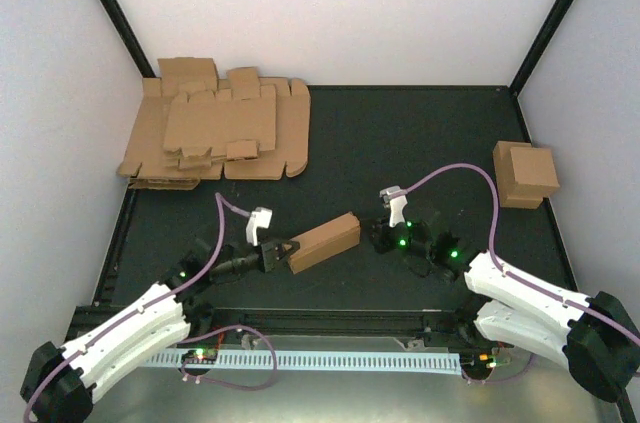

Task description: Fold the paper box

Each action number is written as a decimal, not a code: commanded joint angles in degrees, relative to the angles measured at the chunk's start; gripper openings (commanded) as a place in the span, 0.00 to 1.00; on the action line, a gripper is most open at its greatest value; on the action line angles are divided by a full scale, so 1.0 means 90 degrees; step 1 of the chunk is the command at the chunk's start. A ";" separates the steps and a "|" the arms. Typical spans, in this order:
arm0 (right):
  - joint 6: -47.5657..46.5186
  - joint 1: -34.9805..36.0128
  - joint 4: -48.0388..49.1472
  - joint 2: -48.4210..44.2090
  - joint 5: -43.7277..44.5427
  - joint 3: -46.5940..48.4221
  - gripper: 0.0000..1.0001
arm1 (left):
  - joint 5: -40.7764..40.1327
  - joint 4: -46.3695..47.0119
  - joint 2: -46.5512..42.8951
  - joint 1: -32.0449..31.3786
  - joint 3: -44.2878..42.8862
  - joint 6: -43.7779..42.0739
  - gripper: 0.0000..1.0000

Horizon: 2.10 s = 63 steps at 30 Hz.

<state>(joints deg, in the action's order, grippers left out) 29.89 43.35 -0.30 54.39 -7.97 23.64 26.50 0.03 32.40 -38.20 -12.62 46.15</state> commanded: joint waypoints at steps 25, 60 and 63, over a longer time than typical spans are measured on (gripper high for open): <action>-0.0334 -0.0173 -0.0584 0.0542 -0.0046 0.0947 0.22 | -0.1718 -0.3566 0.3394 -0.0811 -0.3971 -0.3715 0.99; 0.0147 -0.0198 -0.1031 0.1141 -0.0521 0.1124 0.17 | -0.3027 -0.3715 0.6170 -0.1720 -0.5258 -0.4572 0.78; 0.0201 -0.0200 -0.0963 0.1142 -0.0600 0.1114 0.16 | -0.3014 -0.3697 0.6210 -0.1732 -0.5272 -0.4571 0.76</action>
<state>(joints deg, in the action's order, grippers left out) 30.65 41.69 -9.52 64.36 -12.56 32.86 0.43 -33.10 87.50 -53.34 -57.87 5.52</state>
